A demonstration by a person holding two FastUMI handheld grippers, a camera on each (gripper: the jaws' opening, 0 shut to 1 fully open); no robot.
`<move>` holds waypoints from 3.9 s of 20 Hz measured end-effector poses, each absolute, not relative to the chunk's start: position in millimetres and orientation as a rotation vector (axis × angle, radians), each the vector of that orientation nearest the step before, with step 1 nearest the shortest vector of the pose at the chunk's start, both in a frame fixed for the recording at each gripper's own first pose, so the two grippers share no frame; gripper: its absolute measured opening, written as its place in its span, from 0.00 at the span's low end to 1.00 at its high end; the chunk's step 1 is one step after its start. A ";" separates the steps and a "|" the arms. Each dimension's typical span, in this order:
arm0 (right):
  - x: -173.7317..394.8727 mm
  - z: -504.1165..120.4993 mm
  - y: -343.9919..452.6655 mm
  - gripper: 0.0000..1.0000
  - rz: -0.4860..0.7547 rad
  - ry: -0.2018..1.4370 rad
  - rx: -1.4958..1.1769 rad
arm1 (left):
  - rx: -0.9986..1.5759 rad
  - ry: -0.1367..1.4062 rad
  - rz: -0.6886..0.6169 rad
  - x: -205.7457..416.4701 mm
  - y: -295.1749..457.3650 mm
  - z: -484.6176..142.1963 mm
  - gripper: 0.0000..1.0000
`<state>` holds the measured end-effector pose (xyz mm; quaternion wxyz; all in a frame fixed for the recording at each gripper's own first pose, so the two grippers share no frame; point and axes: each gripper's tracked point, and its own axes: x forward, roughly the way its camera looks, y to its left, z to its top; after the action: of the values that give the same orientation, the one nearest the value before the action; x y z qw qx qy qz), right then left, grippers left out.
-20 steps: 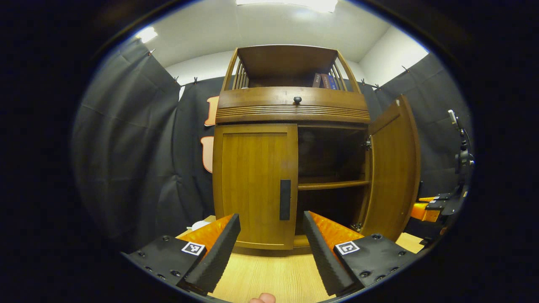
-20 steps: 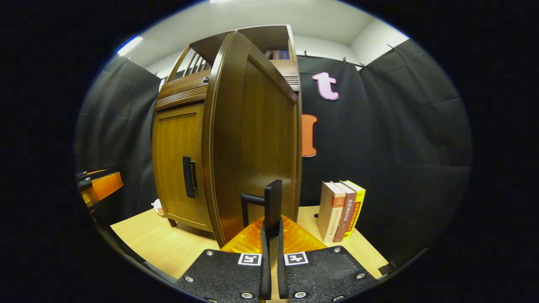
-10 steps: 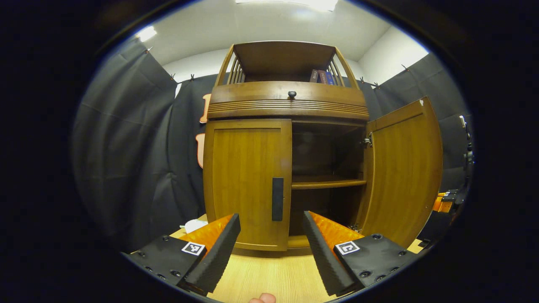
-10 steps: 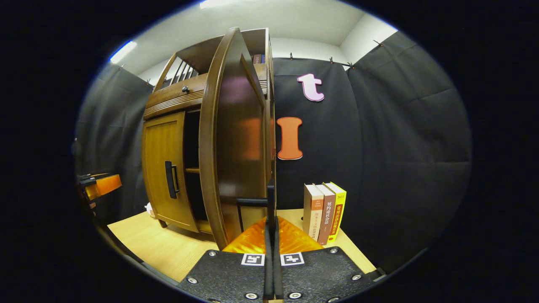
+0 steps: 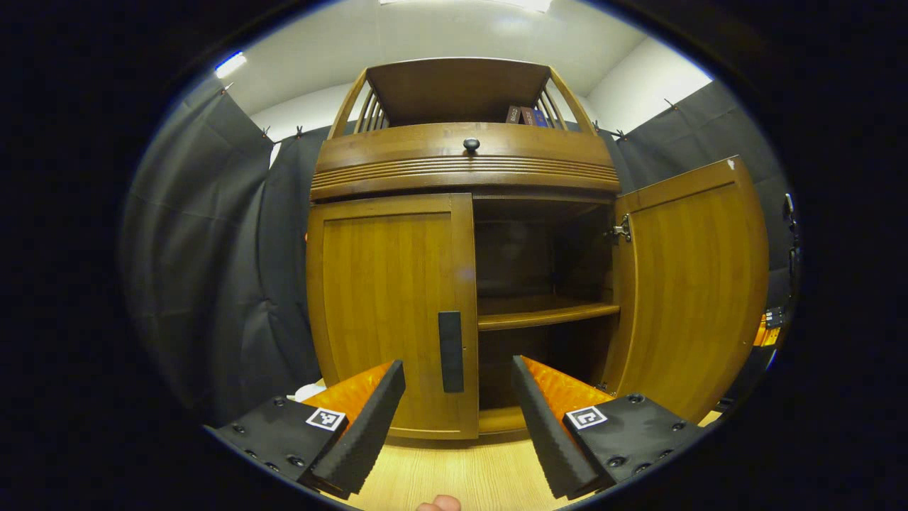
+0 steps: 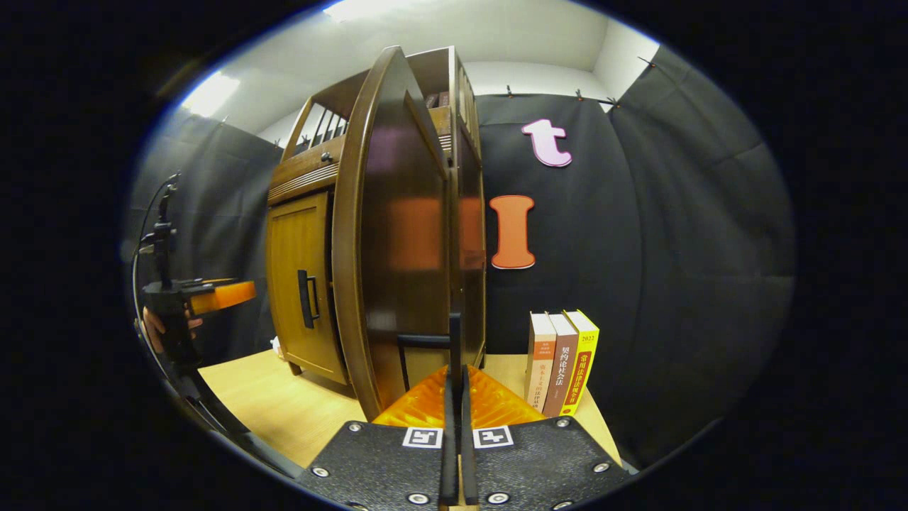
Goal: Open the right door of the double-door shoe cabinet with the right hand, and open the left door with the left hand.
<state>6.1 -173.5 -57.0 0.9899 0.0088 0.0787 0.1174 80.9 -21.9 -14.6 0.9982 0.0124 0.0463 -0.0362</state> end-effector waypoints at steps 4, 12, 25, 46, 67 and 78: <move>4.2 -54.0 -175.8 0.12 0.243 0.127 0.004 | 0.018 0.104 -0.056 114.3 -20.8 -27.0 0.99; -18.5 -54.6 -200.7 0.61 0.140 0.133 0.021 | 0.037 0.104 -0.019 161.5 -10.4 -45.9 0.98; -70.4 -33.0 -256.7 0.92 -0.102 0.082 0.072 | 0.103 0.152 -0.049 224.0 -13.6 -88.1 0.99; -78.3 -34.2 -246.8 0.98 -0.145 0.099 0.071 | 0.057 0.190 -0.001 223.2 -13.7 -96.9 0.30; -71.2 -26.4 -185.3 0.98 -0.081 0.097 0.063 | 0.040 0.245 0.142 44.1 121.2 -58.2 0.24; -80.3 -23.9 -167.9 0.98 -0.101 0.101 0.054 | 0.051 0.177 0.143 24.2 199.0 -53.2 0.08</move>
<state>-80.3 -167.9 -23.9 0.9971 0.0270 0.0505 -0.0504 24.2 199.0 -53.2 0.9932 0.0255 0.0884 0.0712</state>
